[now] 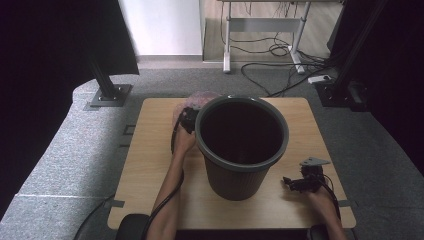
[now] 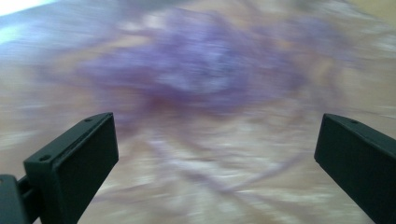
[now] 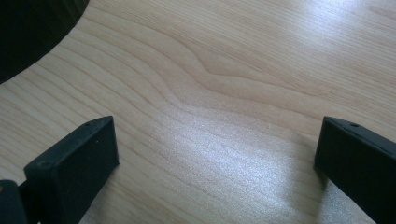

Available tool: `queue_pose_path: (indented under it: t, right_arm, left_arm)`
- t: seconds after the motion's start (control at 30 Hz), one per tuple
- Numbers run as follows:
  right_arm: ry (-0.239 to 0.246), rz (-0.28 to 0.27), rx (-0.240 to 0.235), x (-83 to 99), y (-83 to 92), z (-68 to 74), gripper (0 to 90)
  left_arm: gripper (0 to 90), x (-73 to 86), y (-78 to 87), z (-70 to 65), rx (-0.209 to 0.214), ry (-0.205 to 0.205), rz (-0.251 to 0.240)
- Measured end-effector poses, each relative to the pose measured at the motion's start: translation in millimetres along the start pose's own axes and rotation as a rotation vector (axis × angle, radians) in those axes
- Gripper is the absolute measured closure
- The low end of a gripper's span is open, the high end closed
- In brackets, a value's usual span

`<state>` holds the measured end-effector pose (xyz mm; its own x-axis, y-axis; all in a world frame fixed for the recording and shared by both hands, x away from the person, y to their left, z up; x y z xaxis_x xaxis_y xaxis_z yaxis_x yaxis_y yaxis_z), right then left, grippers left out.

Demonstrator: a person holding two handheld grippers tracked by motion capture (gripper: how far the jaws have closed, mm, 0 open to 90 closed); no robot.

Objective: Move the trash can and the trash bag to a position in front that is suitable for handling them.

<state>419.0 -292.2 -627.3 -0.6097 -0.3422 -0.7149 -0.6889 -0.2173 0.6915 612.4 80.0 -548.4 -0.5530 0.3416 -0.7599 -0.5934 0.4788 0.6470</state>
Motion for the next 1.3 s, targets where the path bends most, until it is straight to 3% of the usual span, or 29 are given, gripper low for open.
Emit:
queue_pose_path:
  t: [0.13,0.17,0.2,0.23,0.4,0.53,0.67,0.7,0.77,1.0,1.3]
  right_arm:
    - [0.000,0.000,0.000,0.0,0.0,0.0,0.0]
    - [0.000,0.000,0.000,0.0,0.0,0.0,0.0]
    - [0.000,0.000,0.000,0.0,0.0,0.0,0.0]
    - [0.000,0.000,0.000,0.0,0.0,0.0,0.0]
    - [0.000,0.000,0.000,0.0,0.0,0.0,0.0]
    - [0.000,0.000,0.000,0.0,0.0,0.0,0.0]
    - [0.000,0.000,0.000,0.0,0.0,0.0,0.0]
    - [0.000,0.000,0.000,0.0,0.0,0.0,0.0]
    - [0.000,0.000,0.000,0.0,0.0,0.0,0.0]
    - [0.000,0.000,0.000,0.0,0.0,0.0,0.0]
    - [-0.001,0.000,0.000,0.0,0.0,0.0,0.0]
  left_arm:
    - [0.0,11.7,9.4,40.0,-0.103,0.051,0.001]
    - [0.0,19.7,11.4,55.3,-0.146,0.065,0.005]
    - [0.0,19.7,11.4,55.3,-0.146,0.065,0.005]
    - [0.0,26.3,12.4,65.9,-0.167,0.085,0.003]
    - [0.0,41.3,8.0,78.2,-0.170,0.119,0.044]
    - [0.0,57.8,-6.6,79.8,-0.141,0.145,0.082]
    - [0.0,68.5,-24.0,70.1,-0.093,0.127,0.105]
    - [0.0,66.4,-28.3,64.5,-0.085,0.126,0.086]
    - [0.0,64.9,-30.6,60.5,-0.076,0.118,0.087]
    - [0.0,51.7,-50.6,22.5,-0.005,0.058,0.095]
    - [0.0,36.9,-72.5,-17.0,0.053,0.003,0.103]
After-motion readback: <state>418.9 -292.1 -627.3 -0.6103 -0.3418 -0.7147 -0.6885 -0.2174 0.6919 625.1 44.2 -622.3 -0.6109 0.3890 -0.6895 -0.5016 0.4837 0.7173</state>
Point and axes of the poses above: each handheld gripper's, and its own axes: y roughly backward along the jaws, x roughly out of its underside, z roughly to its left, the point moved 10 cm from there along -y, roughly forward along the jaws, and after that the axes turned 9 degrees about x, right-handed, at the moved point
